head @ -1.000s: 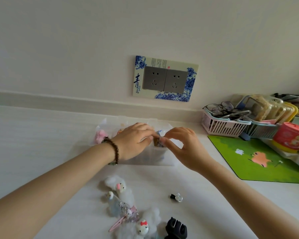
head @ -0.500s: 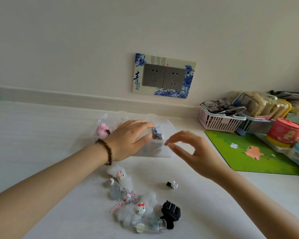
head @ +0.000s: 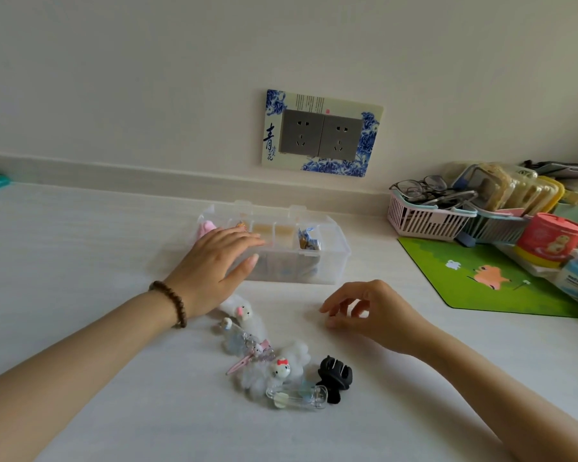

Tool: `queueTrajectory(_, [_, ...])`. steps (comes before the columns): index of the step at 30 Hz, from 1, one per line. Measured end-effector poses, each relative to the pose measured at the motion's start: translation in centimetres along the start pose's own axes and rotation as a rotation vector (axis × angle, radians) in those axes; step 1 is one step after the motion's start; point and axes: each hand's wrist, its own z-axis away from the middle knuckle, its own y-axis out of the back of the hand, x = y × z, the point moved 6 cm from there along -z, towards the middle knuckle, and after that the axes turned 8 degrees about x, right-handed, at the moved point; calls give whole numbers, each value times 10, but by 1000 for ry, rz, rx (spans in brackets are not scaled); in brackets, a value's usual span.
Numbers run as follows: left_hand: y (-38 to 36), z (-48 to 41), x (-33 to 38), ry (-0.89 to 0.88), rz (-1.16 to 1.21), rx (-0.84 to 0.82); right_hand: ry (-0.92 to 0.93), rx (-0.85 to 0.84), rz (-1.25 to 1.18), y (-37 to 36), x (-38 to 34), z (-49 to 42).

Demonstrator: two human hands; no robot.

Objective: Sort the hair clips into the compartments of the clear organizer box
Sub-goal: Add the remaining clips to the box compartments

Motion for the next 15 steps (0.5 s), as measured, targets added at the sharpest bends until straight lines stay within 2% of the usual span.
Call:
queueTrajectory(7, [1,1,-1,-35,39,15,102,287,-188,31,-52,-73])
queueTrajectory(12, [5,1,-4,-37,74,15,63,313,-56,14,-43,-116])
queueTrajectory(15, [7,1,-3,-38,99,4,94,399,-80,18,-41,-109])
